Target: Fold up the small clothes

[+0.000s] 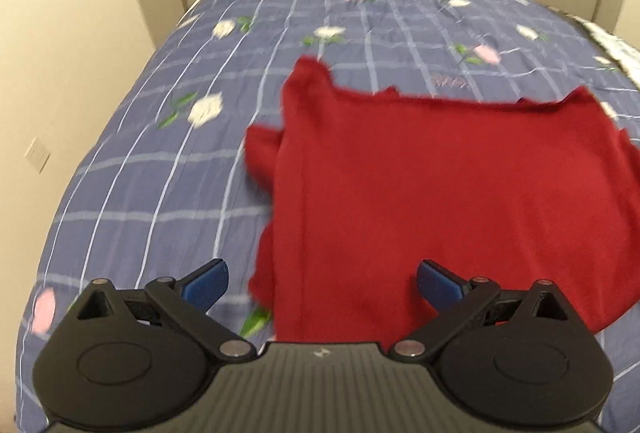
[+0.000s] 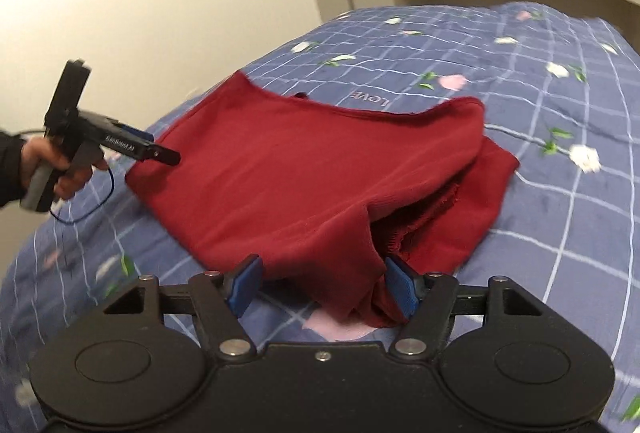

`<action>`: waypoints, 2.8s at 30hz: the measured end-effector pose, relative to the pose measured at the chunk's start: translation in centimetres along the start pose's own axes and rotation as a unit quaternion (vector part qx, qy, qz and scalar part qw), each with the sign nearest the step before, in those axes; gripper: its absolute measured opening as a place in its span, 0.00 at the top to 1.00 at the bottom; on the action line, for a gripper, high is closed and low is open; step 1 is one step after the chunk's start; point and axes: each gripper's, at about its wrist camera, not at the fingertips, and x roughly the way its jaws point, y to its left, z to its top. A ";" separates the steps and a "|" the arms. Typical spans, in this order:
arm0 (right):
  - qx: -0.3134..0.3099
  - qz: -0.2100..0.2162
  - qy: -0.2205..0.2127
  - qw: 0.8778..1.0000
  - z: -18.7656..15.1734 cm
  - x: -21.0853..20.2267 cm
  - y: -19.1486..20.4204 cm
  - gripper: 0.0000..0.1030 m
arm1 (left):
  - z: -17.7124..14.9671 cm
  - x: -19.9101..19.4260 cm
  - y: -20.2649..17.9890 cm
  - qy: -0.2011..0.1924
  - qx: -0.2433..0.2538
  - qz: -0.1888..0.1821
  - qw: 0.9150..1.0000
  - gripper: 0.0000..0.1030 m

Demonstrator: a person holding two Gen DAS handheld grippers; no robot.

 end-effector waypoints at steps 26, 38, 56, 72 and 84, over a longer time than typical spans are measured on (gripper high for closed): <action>-0.021 0.021 0.053 0.998 -1.2 -1.0 -0.1 0.91 | -1.3 -0.1 4.0 0.063 -0.086 -0.075 0.991 0.66; 0.045 -0.034 0.075 0.996 -4.2 -1.7 -2.2 1.00 | -1.4 0.1 4.6 0.075 -0.108 -0.058 0.990 0.54; 0.057 -0.090 -0.012 0.994 0.0 2.8 3.0 0.45 | -0.5 -2.1 1.4 0.040 -0.060 0.018 0.997 0.04; 0.109 -0.190 -0.023 0.975 -4.1 -4.1 0.8 0.24 | -2.4 -1.6 2.1 0.058 -0.074 0.045 0.995 0.02; -0.052 -0.055 -0.004 0.997 -0.6 1.2 3.6 0.84 | -1.9 -0.6 -0.6 0.068 -0.041 0.051 0.996 0.01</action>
